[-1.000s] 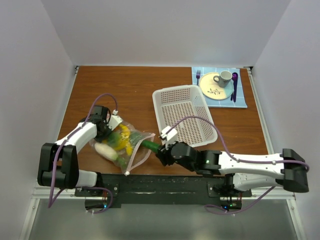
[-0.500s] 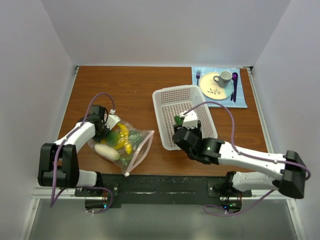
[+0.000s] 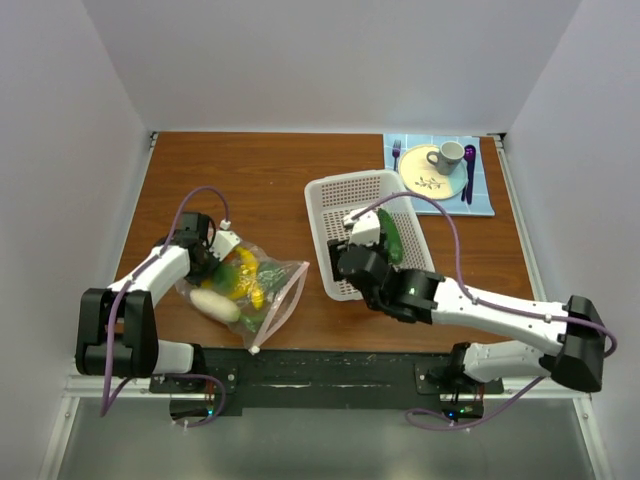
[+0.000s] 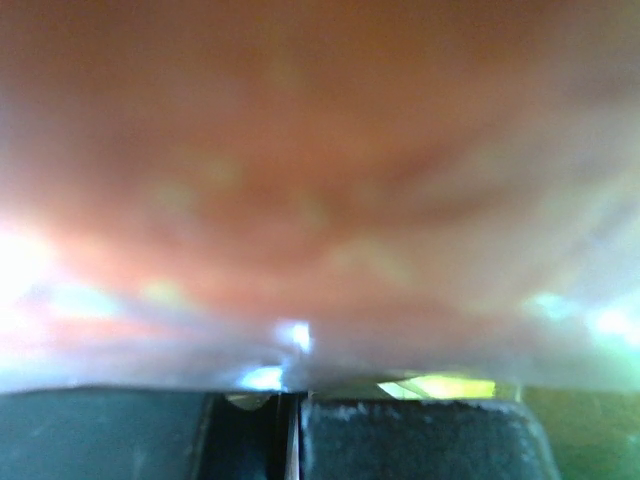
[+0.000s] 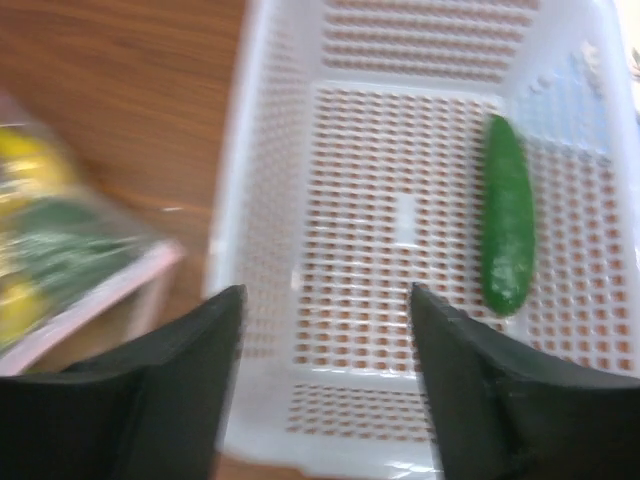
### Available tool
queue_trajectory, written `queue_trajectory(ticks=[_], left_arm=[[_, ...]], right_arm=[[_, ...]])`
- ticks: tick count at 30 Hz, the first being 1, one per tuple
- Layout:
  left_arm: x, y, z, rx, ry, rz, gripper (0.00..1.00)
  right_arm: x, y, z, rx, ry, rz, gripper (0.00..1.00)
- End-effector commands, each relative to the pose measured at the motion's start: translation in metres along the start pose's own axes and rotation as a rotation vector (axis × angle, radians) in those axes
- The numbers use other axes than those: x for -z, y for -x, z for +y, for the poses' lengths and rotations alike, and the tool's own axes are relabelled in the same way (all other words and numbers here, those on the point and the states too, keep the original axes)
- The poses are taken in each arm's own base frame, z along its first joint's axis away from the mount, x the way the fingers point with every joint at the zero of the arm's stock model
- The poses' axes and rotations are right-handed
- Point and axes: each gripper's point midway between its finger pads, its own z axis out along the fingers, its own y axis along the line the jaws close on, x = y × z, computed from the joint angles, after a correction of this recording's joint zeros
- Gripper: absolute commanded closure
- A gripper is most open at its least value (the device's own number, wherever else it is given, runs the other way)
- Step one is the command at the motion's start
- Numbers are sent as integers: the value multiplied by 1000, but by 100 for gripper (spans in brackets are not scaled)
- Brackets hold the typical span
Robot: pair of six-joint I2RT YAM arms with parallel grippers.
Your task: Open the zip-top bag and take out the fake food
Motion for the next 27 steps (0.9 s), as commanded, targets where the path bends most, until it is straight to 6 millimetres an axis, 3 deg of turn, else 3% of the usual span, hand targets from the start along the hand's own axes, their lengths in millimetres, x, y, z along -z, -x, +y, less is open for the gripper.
queue_trajectory(ticks=[1, 2, 4, 5, 7, 9, 10, 15, 16, 17, 19, 23, 27], left_arm=[[-12, -19, -22, -25, -91, 61, 100], [-12, -19, -22, -25, -90, 63, 100], [-13, -16, -20, -21, -90, 60, 100], [-12, -15, -20, -21, -92, 60, 100], [-11, -14, -18, -20, -91, 59, 100], [-9, -11, -15, -22, -83, 55, 100], [-8, -11, -14, -23, -84, 52, 100], [-6, -11, -13, -29, -81, 54, 100], [-5, -11, -13, -31, -83, 55, 100], [-5, -10, -12, -29, -81, 53, 100], [-3, -9, -11, -29, -78, 51, 100], [-1, -5, -9, -33, -79, 39, 100], [0, -6, -11, -44, -88, 37, 100]], right_arm=[[35, 6, 78, 111, 233, -86, 49], [38, -3, 89, 152, 259, -82, 64], [44, -29, 121, 209, 337, -62, 80], [43, -39, 129, 227, 351, -51, 94], [37, -59, 146, 239, 372, -21, 98], [32, -63, 157, 216, 388, -32, 96], [27, -72, 160, 235, 388, -29, 93], [9, -74, 178, 234, 384, -77, 73], [2, -69, 179, 230, 376, -84, 59], [-6, -77, 182, 243, 380, -68, 54], [-20, -72, 185, 209, 392, -67, 45], [-45, -77, 192, 194, 393, -57, 31], [-61, -73, 198, 216, 365, -82, 25]])
